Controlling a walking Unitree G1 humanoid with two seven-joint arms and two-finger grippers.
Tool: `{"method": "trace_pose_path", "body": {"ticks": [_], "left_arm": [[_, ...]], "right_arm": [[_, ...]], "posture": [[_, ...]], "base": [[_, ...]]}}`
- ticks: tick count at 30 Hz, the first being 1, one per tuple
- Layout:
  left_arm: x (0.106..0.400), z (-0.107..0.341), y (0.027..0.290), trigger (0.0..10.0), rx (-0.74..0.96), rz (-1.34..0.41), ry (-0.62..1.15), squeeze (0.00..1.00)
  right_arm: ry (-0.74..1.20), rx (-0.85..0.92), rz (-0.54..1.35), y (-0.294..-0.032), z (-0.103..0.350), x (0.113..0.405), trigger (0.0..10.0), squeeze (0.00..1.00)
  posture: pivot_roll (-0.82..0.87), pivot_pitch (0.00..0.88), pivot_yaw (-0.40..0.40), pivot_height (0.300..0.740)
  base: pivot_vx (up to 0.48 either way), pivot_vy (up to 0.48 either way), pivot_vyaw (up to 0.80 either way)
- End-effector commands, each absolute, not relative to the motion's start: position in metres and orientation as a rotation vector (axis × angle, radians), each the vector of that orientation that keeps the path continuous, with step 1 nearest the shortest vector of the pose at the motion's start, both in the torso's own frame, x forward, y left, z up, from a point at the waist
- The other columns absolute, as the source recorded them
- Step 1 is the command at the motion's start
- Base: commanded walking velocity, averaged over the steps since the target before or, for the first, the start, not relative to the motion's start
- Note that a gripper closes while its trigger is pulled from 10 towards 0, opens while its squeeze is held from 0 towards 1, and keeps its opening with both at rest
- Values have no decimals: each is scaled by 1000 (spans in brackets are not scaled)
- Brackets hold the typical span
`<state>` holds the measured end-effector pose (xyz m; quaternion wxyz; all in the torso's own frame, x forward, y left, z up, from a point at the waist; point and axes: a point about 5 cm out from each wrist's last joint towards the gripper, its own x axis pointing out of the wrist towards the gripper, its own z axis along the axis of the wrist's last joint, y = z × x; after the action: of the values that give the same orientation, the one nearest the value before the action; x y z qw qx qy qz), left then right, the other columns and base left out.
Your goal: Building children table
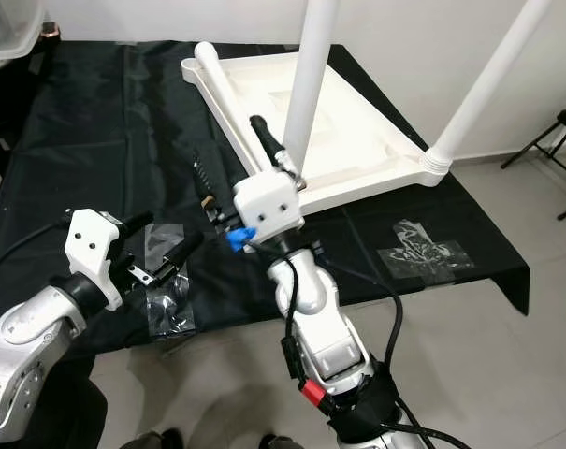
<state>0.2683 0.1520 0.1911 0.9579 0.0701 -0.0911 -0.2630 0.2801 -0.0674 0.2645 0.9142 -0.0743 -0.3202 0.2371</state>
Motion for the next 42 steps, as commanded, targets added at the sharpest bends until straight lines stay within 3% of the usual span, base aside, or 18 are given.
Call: {"method": "trace_pose_path", "body": {"ticks": [1,6,8,10,18,26,29,35,42], "left_arm": [[269,175,161,10000,165,-527,-126,0],[271,166,166,10000,167,-518,-97,0],[273,162,168,10000,171,-510,-86,0],[273,162,168,10000,171,-510,-86,0],[275,160,167,10000,167,-511,-100,0],[279,161,165,10000,168,-520,-118,0],[279,161,165,10000,170,-523,-122,0],[277,161,164,10000,171,-524,-126,0],[276,162,164,10000,171,-527,-131,0]], "right_arm": [[-637,-128,590,-70,274,277,10000,0],[-590,-97,715,-73,276,275,10000,0],[-491,-122,793,-97,262,278,10000,0],[-491,-122,793,-97,262,278,10000,0],[-358,-135,855,-148,258,276,10000,0],[-271,-171,888,-177,257,271,10000,0],[-236,-195,780,-208,256,282,10000,0],[-225,-175,662,-239,265,295,10000,0],[-225,-140,606,-258,275,307,10000,0]], "posture": [[68,133,-67,740],[65,127,-62,740],[59,123,-59,740],[59,123,-59,740],[51,123,-48,740],[50,123,-42,740],[52,128,-42,740],[56,135,-46,740],[58,143,-46,740]], "base": [[0,0,0],[0,0,0],[0,0,0],[0,0,0],[0,0,0],[0,0,0],[0,0,0],[0,0,0],[0,0,0]]}}
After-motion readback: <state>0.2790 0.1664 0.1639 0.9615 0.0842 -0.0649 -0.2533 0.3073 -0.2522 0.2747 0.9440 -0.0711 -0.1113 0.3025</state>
